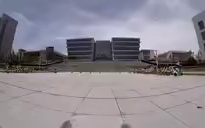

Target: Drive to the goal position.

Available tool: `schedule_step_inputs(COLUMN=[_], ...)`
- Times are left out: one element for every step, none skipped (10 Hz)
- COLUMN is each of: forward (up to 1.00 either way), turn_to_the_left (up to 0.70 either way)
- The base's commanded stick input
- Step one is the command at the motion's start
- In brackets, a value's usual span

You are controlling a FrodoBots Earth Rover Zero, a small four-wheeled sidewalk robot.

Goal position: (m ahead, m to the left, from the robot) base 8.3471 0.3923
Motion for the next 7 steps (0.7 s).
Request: schedule_step_inputs(forward=[0.70, 0.70, 0.70, 0.70, 0.70, 0.70, 0.70], turn_to_the_left=[0.00, 0.00, 0.00, 0.00, 0.00, 0.00, 0.00])
